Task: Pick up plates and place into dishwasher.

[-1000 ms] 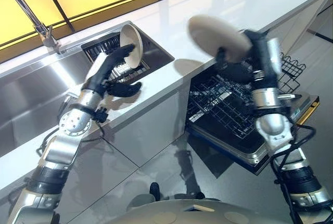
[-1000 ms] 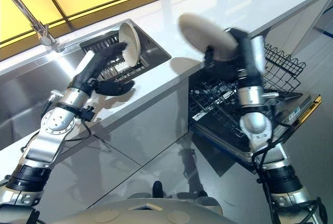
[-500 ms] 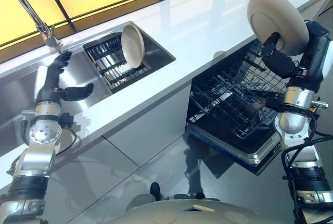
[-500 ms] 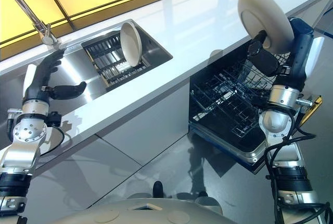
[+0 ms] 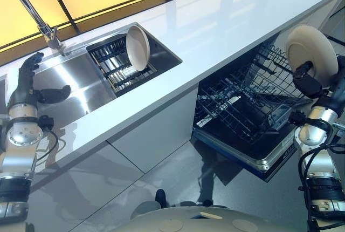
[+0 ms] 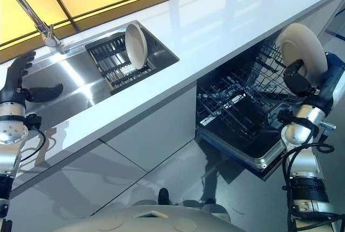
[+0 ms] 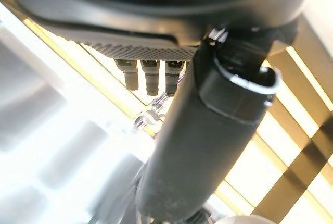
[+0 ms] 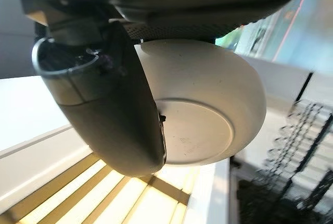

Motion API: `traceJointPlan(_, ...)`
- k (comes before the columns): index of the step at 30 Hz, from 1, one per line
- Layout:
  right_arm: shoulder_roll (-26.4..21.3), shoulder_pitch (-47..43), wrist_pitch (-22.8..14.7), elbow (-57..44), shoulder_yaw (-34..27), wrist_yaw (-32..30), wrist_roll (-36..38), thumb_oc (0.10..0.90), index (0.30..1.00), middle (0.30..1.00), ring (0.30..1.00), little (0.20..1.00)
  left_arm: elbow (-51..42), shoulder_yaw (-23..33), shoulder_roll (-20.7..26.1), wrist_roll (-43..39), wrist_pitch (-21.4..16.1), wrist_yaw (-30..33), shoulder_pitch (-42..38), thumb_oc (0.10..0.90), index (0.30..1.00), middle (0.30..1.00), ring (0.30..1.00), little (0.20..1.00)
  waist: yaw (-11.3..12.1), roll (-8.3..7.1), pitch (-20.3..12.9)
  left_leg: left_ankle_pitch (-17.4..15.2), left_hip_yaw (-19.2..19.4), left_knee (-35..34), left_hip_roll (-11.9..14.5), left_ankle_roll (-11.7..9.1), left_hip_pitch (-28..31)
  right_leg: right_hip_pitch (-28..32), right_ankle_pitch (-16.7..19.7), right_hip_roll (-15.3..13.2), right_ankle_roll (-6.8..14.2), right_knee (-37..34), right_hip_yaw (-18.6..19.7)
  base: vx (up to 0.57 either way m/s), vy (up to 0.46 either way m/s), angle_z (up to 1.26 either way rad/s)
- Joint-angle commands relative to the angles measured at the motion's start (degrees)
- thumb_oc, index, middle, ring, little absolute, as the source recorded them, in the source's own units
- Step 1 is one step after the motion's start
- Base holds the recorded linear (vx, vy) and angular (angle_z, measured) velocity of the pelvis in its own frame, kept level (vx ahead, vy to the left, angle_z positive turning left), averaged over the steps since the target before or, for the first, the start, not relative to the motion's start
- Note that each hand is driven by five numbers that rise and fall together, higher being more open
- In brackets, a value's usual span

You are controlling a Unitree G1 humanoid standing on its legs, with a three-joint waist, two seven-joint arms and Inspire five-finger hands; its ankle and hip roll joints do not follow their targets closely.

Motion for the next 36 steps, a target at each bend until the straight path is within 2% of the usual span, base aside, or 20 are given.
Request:
traceJointPlan(1,-7.3,-5.5,-2.3,-1.4,-1.3,-3.4,-1.8,0.100,0.300,0.300,0.300,0.200,1.0,2.5,8.9,-0.8,-5.2,4.3,-8.8,0.800,0.900,0.900,0.900,0.900,0.3,-0.20,-5.1,-8.7,2.1,0.5,-3.7,2.1,3.4,-2.7,-0.9,2.2,1.0,1.7,-1.2,0.07,-0.028,0.02)
traceJointPlan(8,-12.1,-9.5,1.6,8.5,1.8,-0.6,-0.3,0.100,0.300,0.300,0.300,0.200,0.7,-0.5,13.5,-2.9,-5.5,4.2,-13.9,0.800,0.900,0.900,0.900,0.900,1.5,-0.39,-4.9,-8.7,1.4,0.7,-3.7,1.8,3.6,-2.2,-1.1,2.0,1.2,2.0,-2.4,0.07,-0.038,0.09)
traceJointPlan(10,-14.5,-12.0,4.3,11.5,4.1,0.5,-2.0,0.100,0.300,0.300,0.300,0.200,0.7,-1.8,15.2,-4.6,-5.8,4.0,-16.0,0.800,0.900,0.900,0.900,0.900,2.2,-0.50,-4.6,-8.7,0.9,0.9,-3.7,1.7,3.7,-2.0,-1.3,1.8,1.1,2.4,-3.0,0.11,-0.061,0.06)
traceJointPlan(19,-19.1,-20.8,12.0,20.9,11.5,3.7,-2.4,0.100,0.300,0.300,0.300,0.200,-2.3,-6.3,16.2,-5.1,-6.7,2.3,-21.1,0.800,0.900,0.900,0.900,0.900,4.7,-0.50,-2.7,-8.7,-2.2,3.6,-3.5,1.4,1.7,-3.1,-3.4,1.0,0.4,6.4,-5.4,0.09,-0.056,0.16)
traceJointPlan(23,-21.7,-25.8,14.3,27.7,14.6,3.4,-0.3,0.100,0.300,0.300,0.300,0.200,-3.0,-9.1,17.2,-6.6,-8.0,1.7,-25.0,0.800,0.900,0.900,0.900,0.900,5.9,0.03,-0.5,-8.1,-5.3,5.0,-3.5,1.0,-0.4,-4.7,-4.7,0.6,-0.4,9.1,-6.4,0.04,-0.054,0.39)
traceJointPlan(26,-23.2,-29.5,17.6,33.1,15.8,3.8,1.3,0.100,0.300,0.300,0.300,0.200,-3.5,-10.2,17.7,-7.6,-9.3,0.9,-26.6,0.800,0.900,0.900,0.900,0.900,7.0,0.56,0.9,-7.5,-7.0,5.2,-3.5,0.5,-1.7,-5.4,-5.2,0.5,-0.9,9.8,-7.4,0.02,-0.054,0.33)
traceJointPlan(33,-24.2,-36.4,28.5,42.3,20.1,5.8,0.7,0.100,0.300,0.300,0.300,0.200,-4.9,-12.0,17.8,-8.8,-10.1,2.1,-29.7,0.800,0.900,0.900,0.900,0.900,8.4,1.94,4.3,-5.9,-9.6,5.7,-3.4,-0.8,-5.1,-7.3,-6.3,0.0,-1.7,11.0,-8.9,-0.05,-0.039,0.25)
traceJointPlan(36,-24.5,-39.8,30.4,47.0,21.5,5.0,2.0,0.100,0.300,0.300,0.300,0.200,-4.9,-13.6,17.4,-8.7,-10.2,3.9,-31.8,0.800,0.900,0.900,0.900,0.900,8.7,2.89,6.6,-5.3,-10.5,6.1,-3.3,-1.2,-7.1,-8.9,-6.8,-0.3,-2.1,11.8,-9.3,-0.15,-0.036,0.14)
